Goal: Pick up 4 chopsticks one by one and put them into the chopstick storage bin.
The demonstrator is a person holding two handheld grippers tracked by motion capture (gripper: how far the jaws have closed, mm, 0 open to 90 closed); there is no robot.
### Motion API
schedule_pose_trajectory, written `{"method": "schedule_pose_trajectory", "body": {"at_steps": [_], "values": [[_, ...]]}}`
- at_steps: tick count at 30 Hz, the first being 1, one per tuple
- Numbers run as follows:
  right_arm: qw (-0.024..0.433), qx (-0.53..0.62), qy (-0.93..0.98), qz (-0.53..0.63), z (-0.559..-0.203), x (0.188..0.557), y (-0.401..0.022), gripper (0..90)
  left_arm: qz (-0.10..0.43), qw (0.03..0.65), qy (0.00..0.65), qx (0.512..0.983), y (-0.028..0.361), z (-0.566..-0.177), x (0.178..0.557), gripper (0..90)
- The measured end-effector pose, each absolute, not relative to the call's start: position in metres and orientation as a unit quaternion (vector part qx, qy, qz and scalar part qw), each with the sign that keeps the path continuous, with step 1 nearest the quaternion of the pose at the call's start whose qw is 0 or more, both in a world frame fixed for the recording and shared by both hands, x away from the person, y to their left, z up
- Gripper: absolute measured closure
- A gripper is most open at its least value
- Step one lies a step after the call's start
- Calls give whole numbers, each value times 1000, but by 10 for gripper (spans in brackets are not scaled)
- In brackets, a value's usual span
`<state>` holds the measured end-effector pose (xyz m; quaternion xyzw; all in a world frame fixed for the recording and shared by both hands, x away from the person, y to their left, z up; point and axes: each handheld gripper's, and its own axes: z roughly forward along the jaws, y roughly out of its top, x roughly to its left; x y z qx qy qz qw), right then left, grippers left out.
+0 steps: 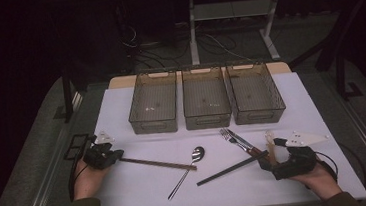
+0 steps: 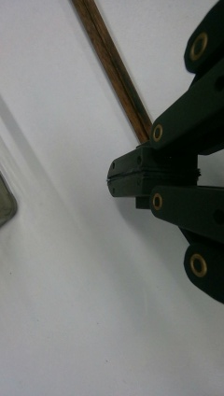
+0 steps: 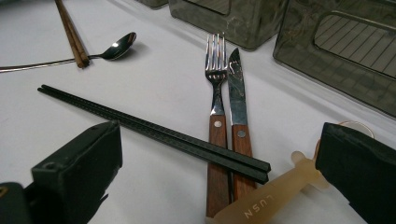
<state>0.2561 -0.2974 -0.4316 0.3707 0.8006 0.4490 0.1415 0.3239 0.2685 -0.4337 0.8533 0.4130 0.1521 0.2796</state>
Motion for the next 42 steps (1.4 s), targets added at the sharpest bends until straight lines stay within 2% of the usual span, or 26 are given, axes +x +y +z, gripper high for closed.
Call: {"method": "schedule_pose_trajectory", "body": {"at_steps": [36, 42], "values": [[142, 371, 801, 448, -432, 256, -297, 8, 159, 274, 417, 852, 279, -429, 295, 891], [141, 372, 801, 447, -432, 256, -297, 8, 146, 327, 370, 858, 248, -416, 291, 773]]}}
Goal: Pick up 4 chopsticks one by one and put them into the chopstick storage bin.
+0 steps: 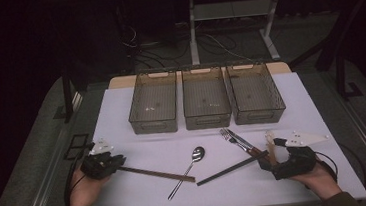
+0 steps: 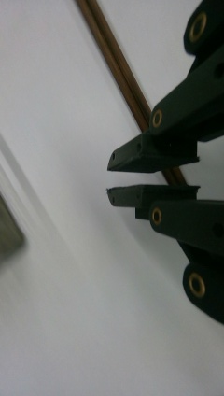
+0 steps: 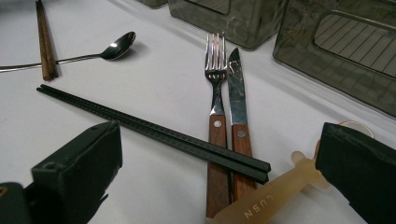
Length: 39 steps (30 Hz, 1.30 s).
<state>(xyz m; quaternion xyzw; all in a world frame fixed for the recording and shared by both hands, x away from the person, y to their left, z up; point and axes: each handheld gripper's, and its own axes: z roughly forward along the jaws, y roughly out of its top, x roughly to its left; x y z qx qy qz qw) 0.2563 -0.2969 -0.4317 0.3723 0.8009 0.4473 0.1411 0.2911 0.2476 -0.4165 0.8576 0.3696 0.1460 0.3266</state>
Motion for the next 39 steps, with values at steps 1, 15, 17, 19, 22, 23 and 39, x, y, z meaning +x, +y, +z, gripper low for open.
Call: {"method": "schedule_pose_trajectory", "body": {"at_steps": [1, 15, 17, 19, 22, 23, 39], "values": [[141, 372, 801, 447, -432, 256, -297, 8, 136, 333, 354, 863, 241, -415, 291, 754], [140, 370, 802, 448, -432, 256, -296, 8, 33, 388, 231, 891, 163, -421, 284, 614], [140, 369, 803, 447, -432, 256, -296, 8, 23, 386, 221, 895, 155, -423, 282, 613], [140, 368, 803, 447, -432, 256, -296, 8, 16, 381, 210, 900, 148, -425, 282, 608], [139, 368, 804, 447, -432, 256, -296, 8, 9, 375, 197, 906, 139, -428, 282, 604], [139, 368, 804, 447, -432, 256, -296, 8, 8, 373, 192, 908, 137, -429, 282, 604], [139, 367, 804, 447, -432, 257, -296, 8, 17, 339, 156, 928, 122, -439, 281, 661]]}}
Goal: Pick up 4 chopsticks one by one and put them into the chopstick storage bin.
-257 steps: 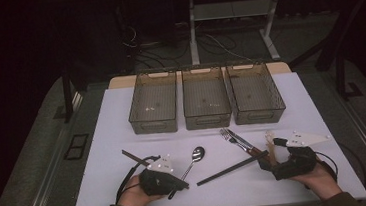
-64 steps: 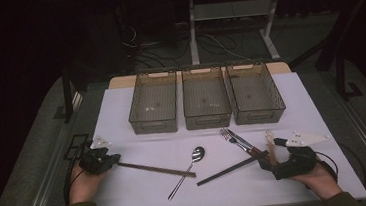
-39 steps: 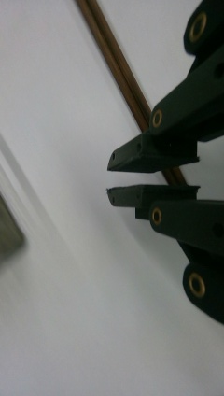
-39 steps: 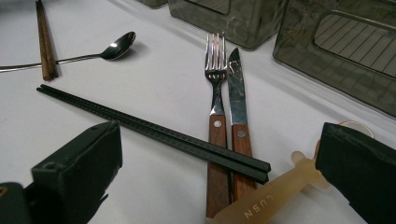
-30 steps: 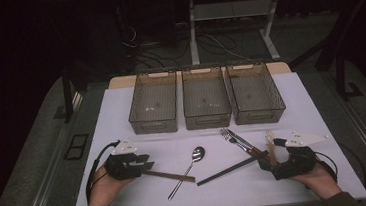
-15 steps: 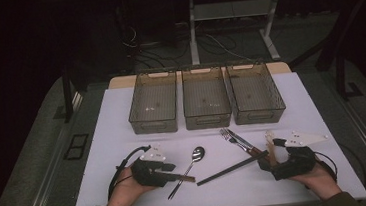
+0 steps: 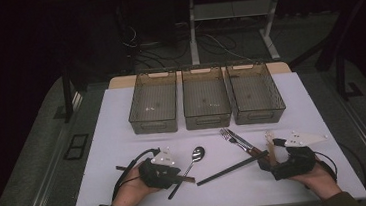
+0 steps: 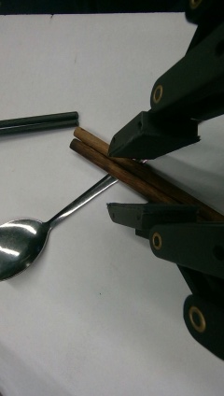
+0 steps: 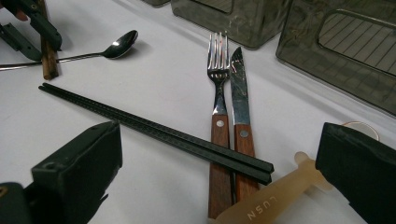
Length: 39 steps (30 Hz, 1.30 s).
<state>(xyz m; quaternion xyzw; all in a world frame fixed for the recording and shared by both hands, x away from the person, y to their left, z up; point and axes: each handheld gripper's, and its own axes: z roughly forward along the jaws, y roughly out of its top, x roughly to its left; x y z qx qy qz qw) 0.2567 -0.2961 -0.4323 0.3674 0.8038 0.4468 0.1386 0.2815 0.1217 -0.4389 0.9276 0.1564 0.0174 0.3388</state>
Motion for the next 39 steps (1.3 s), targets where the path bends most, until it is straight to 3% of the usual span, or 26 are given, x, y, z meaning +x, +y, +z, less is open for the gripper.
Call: {"method": "schedule_pose_trajectory", "body": {"at_steps": [16, 39], "values": [[139, 367, 803, 447, -432, 257, -296, 8, 39, 327, 140, 934, 121, -438, 282, 737], [138, 368, 804, 446, -432, 257, -296, 8, 74, 325, 178, 926, 130, -438, 295, 753]]}}
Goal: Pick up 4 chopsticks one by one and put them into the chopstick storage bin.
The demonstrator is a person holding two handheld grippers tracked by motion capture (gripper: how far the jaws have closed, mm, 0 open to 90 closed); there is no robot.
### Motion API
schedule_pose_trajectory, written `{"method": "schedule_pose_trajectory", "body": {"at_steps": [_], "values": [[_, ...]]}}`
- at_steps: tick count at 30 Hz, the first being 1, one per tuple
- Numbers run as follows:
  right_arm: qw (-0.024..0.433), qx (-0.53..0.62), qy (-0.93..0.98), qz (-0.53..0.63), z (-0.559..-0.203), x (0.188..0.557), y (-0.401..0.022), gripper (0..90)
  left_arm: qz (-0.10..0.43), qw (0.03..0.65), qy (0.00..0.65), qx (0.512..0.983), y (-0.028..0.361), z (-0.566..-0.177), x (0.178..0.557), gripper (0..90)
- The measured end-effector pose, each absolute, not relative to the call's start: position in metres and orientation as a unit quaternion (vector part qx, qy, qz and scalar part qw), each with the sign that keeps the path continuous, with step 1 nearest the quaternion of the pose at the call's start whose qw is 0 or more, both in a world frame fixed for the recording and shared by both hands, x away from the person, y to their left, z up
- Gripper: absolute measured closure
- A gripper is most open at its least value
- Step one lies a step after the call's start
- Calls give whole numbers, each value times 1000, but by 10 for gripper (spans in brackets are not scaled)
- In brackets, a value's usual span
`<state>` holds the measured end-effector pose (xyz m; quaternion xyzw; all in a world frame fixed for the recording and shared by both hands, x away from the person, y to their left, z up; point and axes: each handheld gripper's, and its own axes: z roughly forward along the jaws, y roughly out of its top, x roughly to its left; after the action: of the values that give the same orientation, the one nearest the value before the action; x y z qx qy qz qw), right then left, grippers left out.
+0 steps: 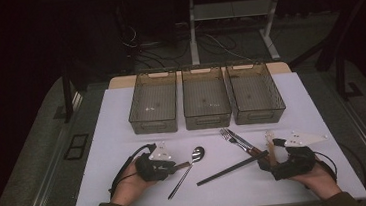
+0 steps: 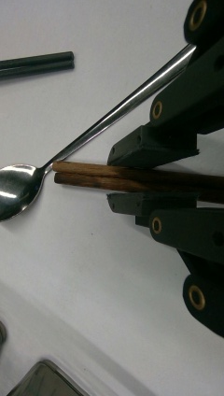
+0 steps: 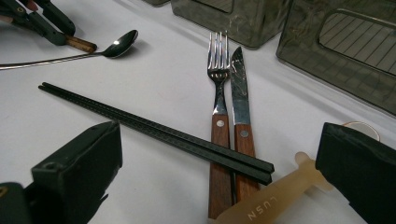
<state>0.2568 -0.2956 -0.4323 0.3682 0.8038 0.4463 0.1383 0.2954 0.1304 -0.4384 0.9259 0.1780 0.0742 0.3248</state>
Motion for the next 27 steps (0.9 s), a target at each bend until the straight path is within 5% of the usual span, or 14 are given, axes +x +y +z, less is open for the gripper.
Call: {"method": "schedule_pose_trajectory", "body": {"at_steps": [19, 27], "values": [[137, 368, 804, 446, -433, 257, -295, 8, 95, 322, 212, 918, 137, -439, 312, 766], [138, 367, 804, 447, -432, 257, -296, 8, 86, 354, 228, 903, 147, -431, 310, 677]]}}
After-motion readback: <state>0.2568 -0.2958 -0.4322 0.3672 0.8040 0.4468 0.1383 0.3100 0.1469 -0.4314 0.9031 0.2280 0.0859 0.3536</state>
